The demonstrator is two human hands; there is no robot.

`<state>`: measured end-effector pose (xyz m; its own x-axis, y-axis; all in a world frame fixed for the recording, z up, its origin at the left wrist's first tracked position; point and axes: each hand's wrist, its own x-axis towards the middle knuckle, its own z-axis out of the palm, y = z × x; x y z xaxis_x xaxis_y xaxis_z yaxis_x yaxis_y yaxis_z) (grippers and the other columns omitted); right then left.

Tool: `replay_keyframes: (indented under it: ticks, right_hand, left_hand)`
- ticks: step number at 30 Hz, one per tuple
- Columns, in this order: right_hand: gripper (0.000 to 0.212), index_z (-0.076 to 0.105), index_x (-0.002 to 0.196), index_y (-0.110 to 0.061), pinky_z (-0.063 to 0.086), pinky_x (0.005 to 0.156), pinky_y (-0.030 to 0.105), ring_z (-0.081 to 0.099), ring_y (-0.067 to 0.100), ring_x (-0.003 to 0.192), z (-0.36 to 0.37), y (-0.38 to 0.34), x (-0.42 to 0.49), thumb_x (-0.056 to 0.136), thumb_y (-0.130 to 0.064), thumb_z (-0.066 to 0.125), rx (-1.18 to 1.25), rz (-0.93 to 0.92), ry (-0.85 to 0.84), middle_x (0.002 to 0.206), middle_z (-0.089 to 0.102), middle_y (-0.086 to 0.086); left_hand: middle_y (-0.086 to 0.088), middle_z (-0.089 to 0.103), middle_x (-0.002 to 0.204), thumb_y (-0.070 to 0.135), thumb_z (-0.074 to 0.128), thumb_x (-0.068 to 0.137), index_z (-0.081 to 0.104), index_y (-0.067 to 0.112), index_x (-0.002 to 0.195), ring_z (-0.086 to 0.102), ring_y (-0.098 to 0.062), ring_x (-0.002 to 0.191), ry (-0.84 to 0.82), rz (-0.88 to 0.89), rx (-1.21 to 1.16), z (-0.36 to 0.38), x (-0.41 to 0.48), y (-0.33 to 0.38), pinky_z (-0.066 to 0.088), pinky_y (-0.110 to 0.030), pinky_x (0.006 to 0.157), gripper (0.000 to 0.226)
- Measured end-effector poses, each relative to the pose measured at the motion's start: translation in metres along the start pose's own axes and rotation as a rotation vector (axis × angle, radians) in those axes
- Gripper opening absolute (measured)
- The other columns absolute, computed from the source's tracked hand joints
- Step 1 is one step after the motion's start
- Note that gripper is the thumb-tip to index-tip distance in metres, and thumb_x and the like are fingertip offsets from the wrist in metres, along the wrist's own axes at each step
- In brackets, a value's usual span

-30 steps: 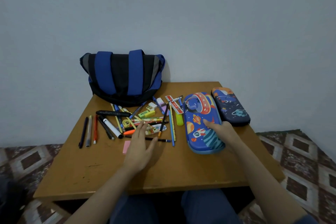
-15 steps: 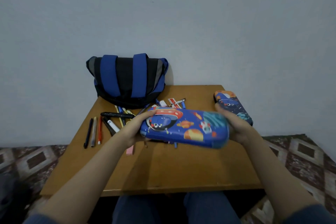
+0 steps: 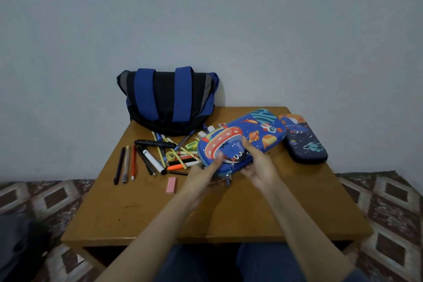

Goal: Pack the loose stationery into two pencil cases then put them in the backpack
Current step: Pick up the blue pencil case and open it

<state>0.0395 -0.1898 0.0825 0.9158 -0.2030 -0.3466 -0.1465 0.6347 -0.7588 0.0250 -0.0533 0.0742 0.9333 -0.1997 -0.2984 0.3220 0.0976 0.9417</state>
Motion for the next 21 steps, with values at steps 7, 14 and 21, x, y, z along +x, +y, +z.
replay_keyframes:
  ticks: [7,14,21]
  right_hand:
    - [0.036,0.050,0.115,-0.011,0.057,0.069,0.040,0.065,0.020,0.086,0.002,0.004,0.003,0.084,-0.019,0.067,0.042,-0.071,0.102,0.104,0.066,0.007]
    - [0.031,0.049,0.114,-0.010,0.054,0.070,0.044,0.064,0.023,0.088,-0.014,-0.007,0.007,0.089,-0.022,0.062,0.061,-0.054,0.105,0.101,0.065,0.007]
    - [0.024,0.056,0.114,-0.011,0.060,0.058,0.035,0.066,0.023,0.090,-0.044,-0.010,0.009,0.096,-0.024,0.046,-0.008,0.044,-0.131,0.103,0.069,0.007]
  left_hand:
    - [-0.001,0.069,0.067,0.006,0.066,0.083,0.068,0.007,0.076,0.064,-0.011,0.062,0.143,0.133,0.182,0.015,-0.007,-0.023,0.055,-0.022,0.070,0.008]
    - [0.008,0.068,0.079,0.022,0.059,0.090,0.073,0.017,0.091,0.064,-0.007,0.079,0.287,0.301,0.624,0.003,-0.006,-0.010,0.052,-0.022,0.075,0.014]
    - [-0.001,0.072,0.090,0.021,0.070,0.082,0.076,0.013,0.091,0.063,-0.017,0.094,0.356,0.328,0.541,-0.020,0.003,0.020,0.050,-0.040,0.090,0.014]
